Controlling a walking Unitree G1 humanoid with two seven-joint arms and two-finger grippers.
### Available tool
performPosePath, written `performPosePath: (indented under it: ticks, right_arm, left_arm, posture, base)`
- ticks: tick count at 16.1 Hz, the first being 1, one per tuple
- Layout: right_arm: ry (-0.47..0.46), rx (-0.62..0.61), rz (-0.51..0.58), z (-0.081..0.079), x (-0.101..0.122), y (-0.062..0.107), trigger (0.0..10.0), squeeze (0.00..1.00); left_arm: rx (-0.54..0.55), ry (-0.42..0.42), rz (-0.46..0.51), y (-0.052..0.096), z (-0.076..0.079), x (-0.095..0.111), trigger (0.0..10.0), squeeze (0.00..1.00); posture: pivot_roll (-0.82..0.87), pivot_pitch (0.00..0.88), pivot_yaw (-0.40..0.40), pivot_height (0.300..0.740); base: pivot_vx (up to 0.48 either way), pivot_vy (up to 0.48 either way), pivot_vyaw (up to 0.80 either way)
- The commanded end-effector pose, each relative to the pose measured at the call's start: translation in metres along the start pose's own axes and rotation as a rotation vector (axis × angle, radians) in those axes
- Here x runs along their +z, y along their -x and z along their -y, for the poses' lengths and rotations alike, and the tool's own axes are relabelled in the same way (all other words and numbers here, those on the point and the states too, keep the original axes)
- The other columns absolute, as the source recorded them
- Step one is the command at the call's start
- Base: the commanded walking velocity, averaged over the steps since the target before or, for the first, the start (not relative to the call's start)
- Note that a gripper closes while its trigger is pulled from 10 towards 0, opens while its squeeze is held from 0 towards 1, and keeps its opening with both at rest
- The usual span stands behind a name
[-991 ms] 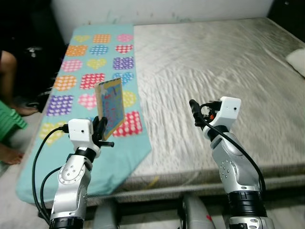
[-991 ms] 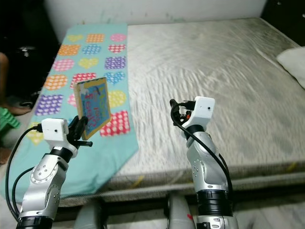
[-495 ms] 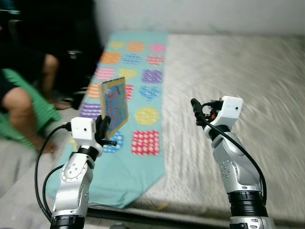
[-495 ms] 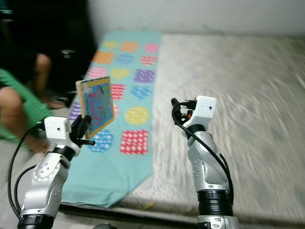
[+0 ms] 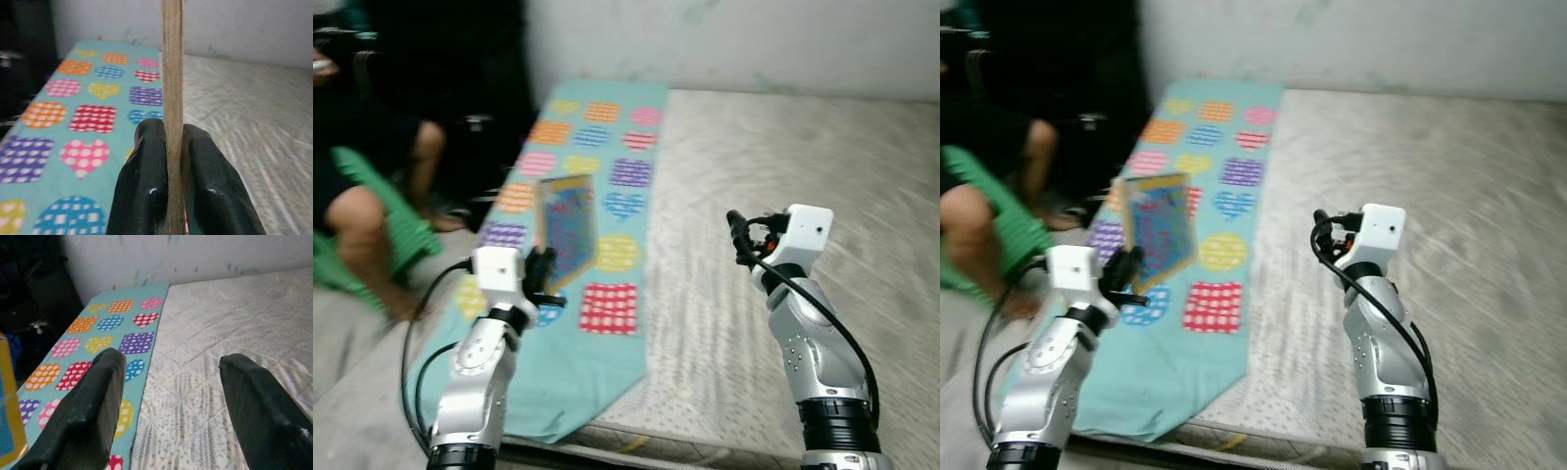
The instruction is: Clean up the room
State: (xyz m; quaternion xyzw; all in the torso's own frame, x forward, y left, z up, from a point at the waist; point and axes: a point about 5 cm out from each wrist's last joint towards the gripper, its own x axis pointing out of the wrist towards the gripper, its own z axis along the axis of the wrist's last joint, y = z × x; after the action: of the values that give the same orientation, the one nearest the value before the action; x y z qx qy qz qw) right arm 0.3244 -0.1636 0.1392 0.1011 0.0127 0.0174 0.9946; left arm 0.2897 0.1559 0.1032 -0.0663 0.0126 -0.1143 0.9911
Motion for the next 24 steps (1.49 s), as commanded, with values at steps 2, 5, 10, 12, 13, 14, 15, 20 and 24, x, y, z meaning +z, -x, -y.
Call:
performPosePath:
  ticks: [2,5,10,12,13,14,15,20,24]
  right_arm:
    - [0.013,0.006,-0.003,-0.0024,-0.0016,0.0051,10.0,0.00]
    - [0.013,-0.021,-0.026,0.0032,-0.0063,0.0100,10.0,0.00]
    - [0.025,-0.009,-0.021,0.0005,-0.0066,0.0071,10.0,0.00]
    - [0.032,0.004,-0.014,-0.0018,-0.0052,0.0063,10.0,0.00]
    - [0.033,0.004,-0.012,-0.0020,-0.0047,0.0065,10.0,0.00]
    - [0.032,0.005,-0.012,-0.0023,-0.0051,0.0069,10.0,0.00]
    - [0.029,0.007,-0.011,-0.0033,-0.0056,0.0072,10.0,0.00]
    - [0.034,0.016,-0.010,-0.0056,-0.0055,0.0059,10.0,0.00]
    - [0.034,0.014,-0.008,-0.0054,-0.0051,0.0048,10.0,0.00]
  left_arm:
    - [0.056,-0.015,0.023,0.0003,-0.0147,0.0078,2.2,0.00]
    - [0.100,0.017,-0.014,-0.0002,-0.0201,0.0032,10.0,0.00]
    - [0.112,0.065,-0.021,-0.0049,-0.0204,0.0019,10.0,0.00]
    - [0.098,0.079,-0.021,-0.0059,-0.0186,0.0015,10.0,0.00]
    - [0.094,0.095,-0.021,-0.0062,-0.0178,0.0017,10.0,0.00]
    - [0.092,0.096,-0.013,-0.0068,-0.0172,0.0029,10.0,0.00]
    - [0.093,0.099,-0.011,-0.0071,-0.0172,0.0033,10.0,0.00]
    - [0.094,0.099,-0.012,-0.0086,-0.0174,0.0033,10.0,0.00]
    - [0.089,0.095,-0.011,-0.0091,-0.0170,0.0036,10.0,0.00]
  posture:
    - [-0.17,0.000,0.040,0.740]
    - [-0.17,0.000,0.040,0.740]
    - [-0.17,0.000,0.035,0.740]
    - [-0.18,0.000,0.037,0.740]
    - [-0.18,0.000,0.035,0.740]
    - [-0.18,0.000,0.033,0.740]
    - [-0.18,0.000,0.032,0.740]
    - [-0.18,0.000,0.030,0.740]
    - [-0.18,0.000,0.032,0.740]
  base:
    - [0.000,0.000,0.00]
    - [0.000,0.000,0.00]
    - [0.000,0.000,-0.75]
    - [0.000,0.000,-0.80]
    - [0.000,0.000,-0.80]
    - [0.000,0.000,-0.80]
    - [0.000,0.270,-0.57]
    - [0.000,0.291,-0.08]
    - [0.000,0.364,-0.29]
